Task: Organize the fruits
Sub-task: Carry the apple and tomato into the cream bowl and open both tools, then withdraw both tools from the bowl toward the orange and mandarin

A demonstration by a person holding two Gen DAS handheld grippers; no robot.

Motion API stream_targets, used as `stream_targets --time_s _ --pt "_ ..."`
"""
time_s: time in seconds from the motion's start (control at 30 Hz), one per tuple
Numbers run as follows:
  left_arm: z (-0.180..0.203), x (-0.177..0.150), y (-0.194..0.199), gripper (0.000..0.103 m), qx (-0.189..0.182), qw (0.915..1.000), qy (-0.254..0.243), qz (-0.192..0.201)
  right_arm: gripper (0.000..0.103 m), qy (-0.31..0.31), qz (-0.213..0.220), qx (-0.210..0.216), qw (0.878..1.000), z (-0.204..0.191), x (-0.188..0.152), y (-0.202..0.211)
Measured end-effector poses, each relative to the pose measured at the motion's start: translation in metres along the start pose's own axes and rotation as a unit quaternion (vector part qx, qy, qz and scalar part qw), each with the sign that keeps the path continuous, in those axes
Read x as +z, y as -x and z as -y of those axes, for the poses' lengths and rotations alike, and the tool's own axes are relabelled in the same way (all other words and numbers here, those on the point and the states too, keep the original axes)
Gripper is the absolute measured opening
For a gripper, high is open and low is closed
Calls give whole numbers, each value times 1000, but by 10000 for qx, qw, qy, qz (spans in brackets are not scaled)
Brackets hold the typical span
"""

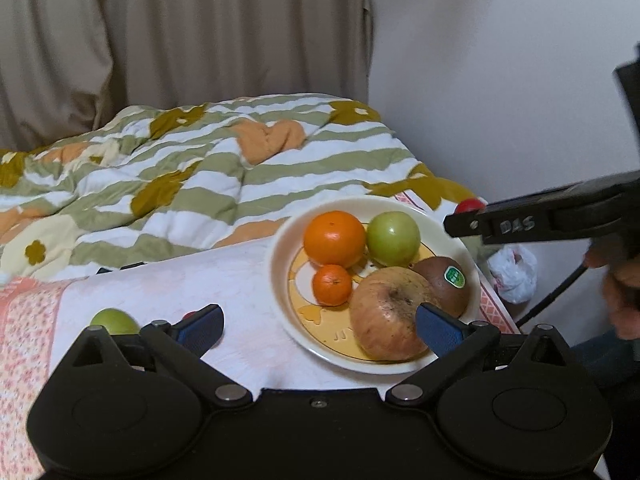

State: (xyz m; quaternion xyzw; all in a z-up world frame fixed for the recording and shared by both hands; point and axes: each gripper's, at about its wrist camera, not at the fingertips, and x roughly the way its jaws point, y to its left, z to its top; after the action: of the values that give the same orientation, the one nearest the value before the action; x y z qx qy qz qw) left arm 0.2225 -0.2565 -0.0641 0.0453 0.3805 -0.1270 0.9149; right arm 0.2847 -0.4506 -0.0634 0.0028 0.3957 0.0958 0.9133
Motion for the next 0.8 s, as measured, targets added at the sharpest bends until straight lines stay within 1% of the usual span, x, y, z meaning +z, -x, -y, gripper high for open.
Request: stream_targets --time_s 0.17,0.37,0.43,0.5,0.53,0.6,0.7,0.8 --pt "-6 0 7 103 128 9998 151 36 48 44 -50 60 10000 7 -2 -24" --pt "-10 -6 9 103 180 9994 305 -3 50 140 44 146 9998 16 -11 -34" --pt "-11 -8 11 103 235 9991 357 -1 64 183 96 210 9996 17 -14 -33" --pt "-12 -10 13 103 275 9989 383 2 101 207 189 153 9995 17 -17 -30" --pt "-12 -12 15 103 285 9988 389 5 103 220 290 124 9993 17 -19 -26" --pt "-13 -15 16 103 317 9987 410 -12 103 223 377 162 9989 17 -21 -20" --pt "-13 -18 20 103 343 9983 476 -30 103 171 286 145 9993 18 -21 -16" --pt "-13 -19 26 103 338 9981 519 22 103 175 297 105 9994 18 -21 -11"
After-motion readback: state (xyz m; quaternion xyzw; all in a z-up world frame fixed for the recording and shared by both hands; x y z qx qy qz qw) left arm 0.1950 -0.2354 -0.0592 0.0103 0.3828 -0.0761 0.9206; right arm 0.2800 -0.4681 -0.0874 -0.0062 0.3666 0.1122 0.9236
